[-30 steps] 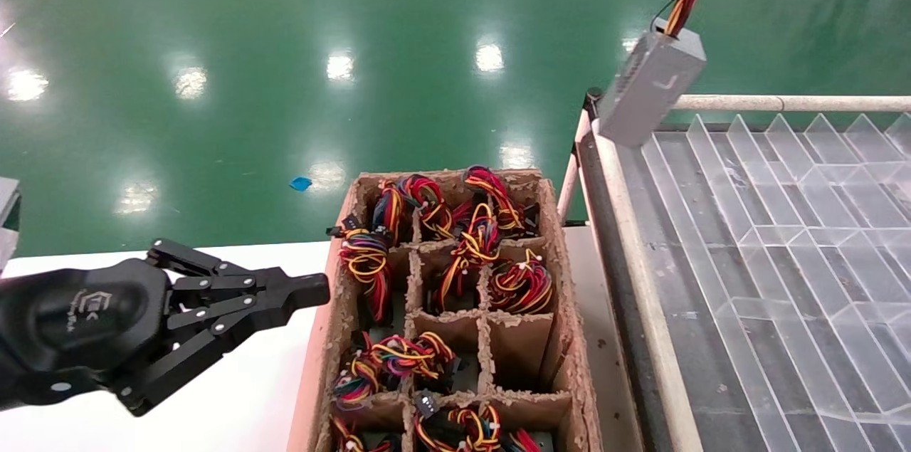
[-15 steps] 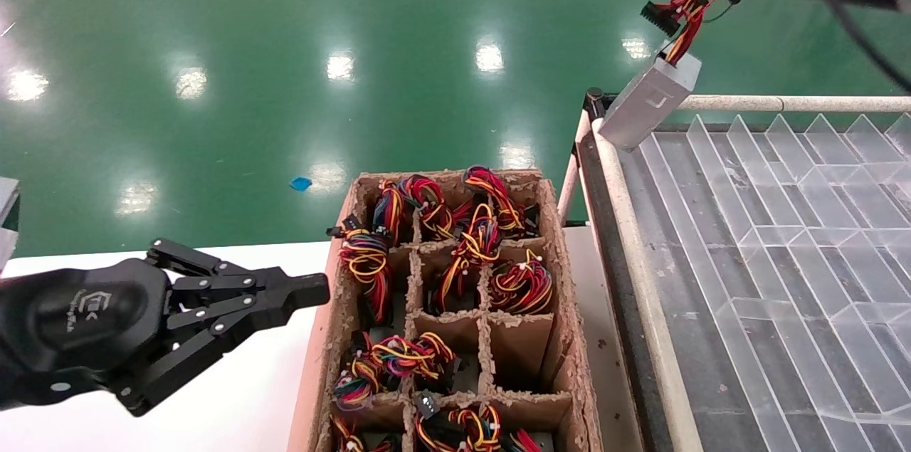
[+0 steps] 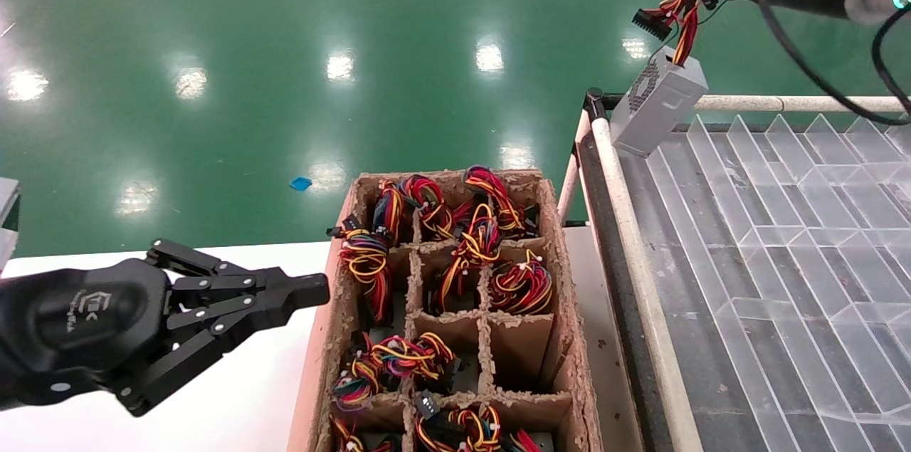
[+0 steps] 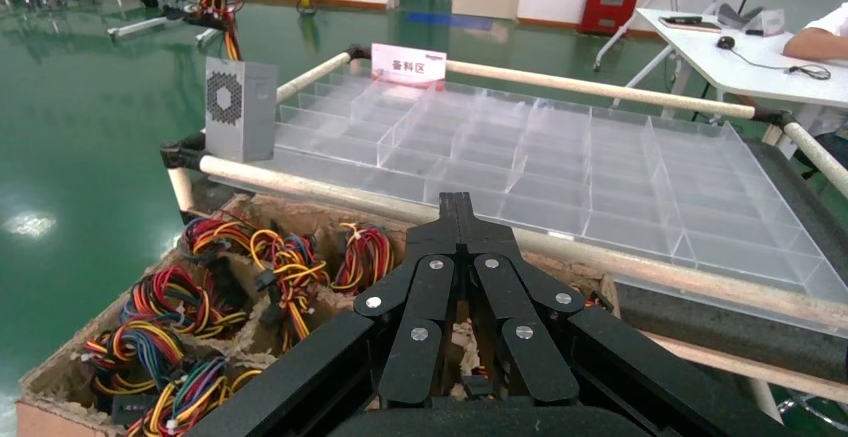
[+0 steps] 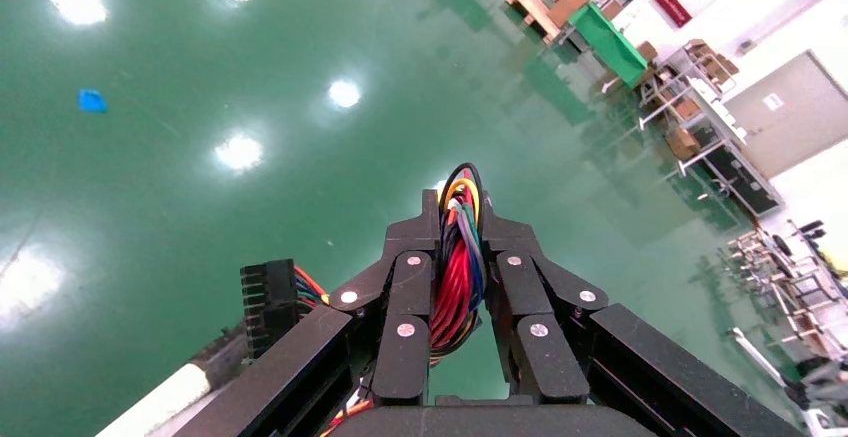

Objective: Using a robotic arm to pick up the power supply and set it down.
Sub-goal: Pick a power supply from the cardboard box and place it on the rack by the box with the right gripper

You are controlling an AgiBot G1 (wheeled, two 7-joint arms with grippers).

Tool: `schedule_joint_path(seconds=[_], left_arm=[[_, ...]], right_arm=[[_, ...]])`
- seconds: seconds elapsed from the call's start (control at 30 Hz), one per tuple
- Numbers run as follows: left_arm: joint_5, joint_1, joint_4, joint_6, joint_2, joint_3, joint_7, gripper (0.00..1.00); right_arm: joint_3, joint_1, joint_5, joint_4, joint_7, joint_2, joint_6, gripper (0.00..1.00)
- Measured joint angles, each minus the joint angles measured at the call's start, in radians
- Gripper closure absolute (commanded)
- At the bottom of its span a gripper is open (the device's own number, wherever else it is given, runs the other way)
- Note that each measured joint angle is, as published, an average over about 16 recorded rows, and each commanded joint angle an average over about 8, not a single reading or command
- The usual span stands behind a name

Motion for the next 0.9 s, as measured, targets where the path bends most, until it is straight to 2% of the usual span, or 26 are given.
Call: schedule_joint_path(seconds=[0.87,0.9], left_arm=[[0.0,0.0,0.0,0.0,0.0,0.0,0.0,1.0],[0.0,0.0,0.0,0.0,0.0,0.0,0.0,1.0]], right_arm=[[0.002,-0.069,0.003,-0.013,0.009,-0.103,0.11,1.0],[0.003,-0.073,0.004,-0.014,0.011,-0.105,0.112,0.97]])
